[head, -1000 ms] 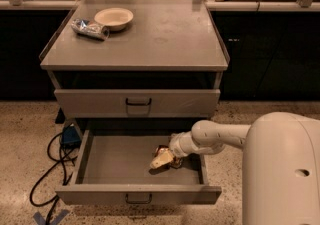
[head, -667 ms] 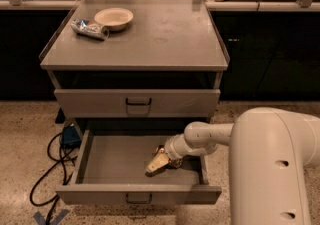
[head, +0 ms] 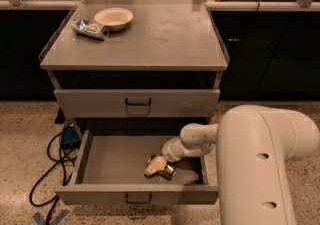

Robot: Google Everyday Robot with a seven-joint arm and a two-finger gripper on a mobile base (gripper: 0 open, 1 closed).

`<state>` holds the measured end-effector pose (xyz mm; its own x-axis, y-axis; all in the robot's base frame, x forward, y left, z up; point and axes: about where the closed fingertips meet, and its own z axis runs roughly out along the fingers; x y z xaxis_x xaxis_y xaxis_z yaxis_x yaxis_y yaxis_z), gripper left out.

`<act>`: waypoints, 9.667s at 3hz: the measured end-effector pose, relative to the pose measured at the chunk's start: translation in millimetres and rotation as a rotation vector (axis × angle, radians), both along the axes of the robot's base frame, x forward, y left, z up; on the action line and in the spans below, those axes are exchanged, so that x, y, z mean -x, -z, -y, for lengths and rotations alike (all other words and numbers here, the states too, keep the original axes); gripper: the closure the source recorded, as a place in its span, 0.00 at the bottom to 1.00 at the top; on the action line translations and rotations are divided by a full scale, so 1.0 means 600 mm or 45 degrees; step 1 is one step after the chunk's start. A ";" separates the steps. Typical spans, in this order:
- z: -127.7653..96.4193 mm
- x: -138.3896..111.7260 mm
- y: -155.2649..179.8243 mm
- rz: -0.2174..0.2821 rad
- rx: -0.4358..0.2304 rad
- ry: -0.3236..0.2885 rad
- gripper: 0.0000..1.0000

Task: Pick orange can from middle drawer and place on counter

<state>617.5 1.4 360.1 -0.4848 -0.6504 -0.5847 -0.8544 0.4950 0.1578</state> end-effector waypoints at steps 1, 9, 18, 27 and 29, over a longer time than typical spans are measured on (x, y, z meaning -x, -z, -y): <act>0.000 0.000 0.000 0.000 0.000 0.000 0.19; 0.032 0.004 -0.171 0.212 -0.018 0.003 1.00; 0.012 0.075 -0.943 1.179 0.173 -0.061 1.00; -0.108 -0.303 -0.870 1.102 0.087 -0.101 1.00; -0.108 -0.303 -0.870 1.102 0.087 -0.101 0.58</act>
Offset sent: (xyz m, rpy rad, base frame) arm 0.0000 0.0001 0.0000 0.0000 0.0001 0.0001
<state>799.6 66.0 882.0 0.1597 -0.7108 -0.6851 -0.6926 0.4138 -0.5908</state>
